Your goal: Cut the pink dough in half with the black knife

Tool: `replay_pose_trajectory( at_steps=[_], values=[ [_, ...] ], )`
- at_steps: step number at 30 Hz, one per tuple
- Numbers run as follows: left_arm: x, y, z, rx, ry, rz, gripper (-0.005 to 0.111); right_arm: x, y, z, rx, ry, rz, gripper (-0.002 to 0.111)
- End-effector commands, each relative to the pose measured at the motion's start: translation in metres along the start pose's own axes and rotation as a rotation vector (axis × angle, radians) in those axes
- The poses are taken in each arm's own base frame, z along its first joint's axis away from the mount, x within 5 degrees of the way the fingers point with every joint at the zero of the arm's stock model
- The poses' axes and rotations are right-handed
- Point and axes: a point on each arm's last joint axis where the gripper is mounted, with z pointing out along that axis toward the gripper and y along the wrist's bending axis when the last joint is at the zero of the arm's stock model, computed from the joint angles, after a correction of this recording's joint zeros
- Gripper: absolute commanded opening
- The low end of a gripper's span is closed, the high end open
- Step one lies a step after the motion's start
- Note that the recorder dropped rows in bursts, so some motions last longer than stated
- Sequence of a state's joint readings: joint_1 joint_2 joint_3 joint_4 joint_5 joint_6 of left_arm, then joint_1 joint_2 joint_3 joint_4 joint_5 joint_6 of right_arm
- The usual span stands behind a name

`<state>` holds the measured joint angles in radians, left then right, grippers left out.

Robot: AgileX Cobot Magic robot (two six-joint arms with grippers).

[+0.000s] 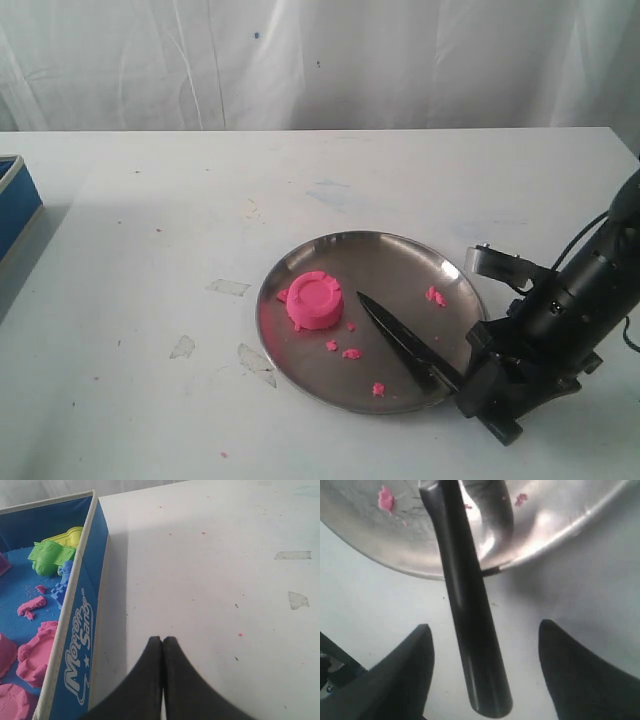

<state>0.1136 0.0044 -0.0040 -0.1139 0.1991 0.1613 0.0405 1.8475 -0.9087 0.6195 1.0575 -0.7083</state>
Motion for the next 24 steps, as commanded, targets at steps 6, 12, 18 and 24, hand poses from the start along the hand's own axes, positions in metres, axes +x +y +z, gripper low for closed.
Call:
replay_pose_trajectory(
  at_steps=[6,12,18,24],
  values=[
    [0.001,0.000,0.000,0.002,-0.003,-0.016,0.000,-0.004,-0.003,0.014,-0.088,0.007,-0.023,0.056],
    [0.001,0.000,0.000,0.002,-0.003,-0.016,0.000,-0.004,-0.008,0.024,-0.122,0.039,-0.003,0.056],
    [0.001,0.000,0.000,0.002,-0.003,-0.016,0.000,-0.004,-0.008,0.025,-0.135,0.047,-0.003,0.037],
    [0.001,0.000,0.000,0.002,-0.003,-0.016,0.000,-0.004,-0.008,0.025,-0.133,0.052,-0.005,0.005]
  ],
)
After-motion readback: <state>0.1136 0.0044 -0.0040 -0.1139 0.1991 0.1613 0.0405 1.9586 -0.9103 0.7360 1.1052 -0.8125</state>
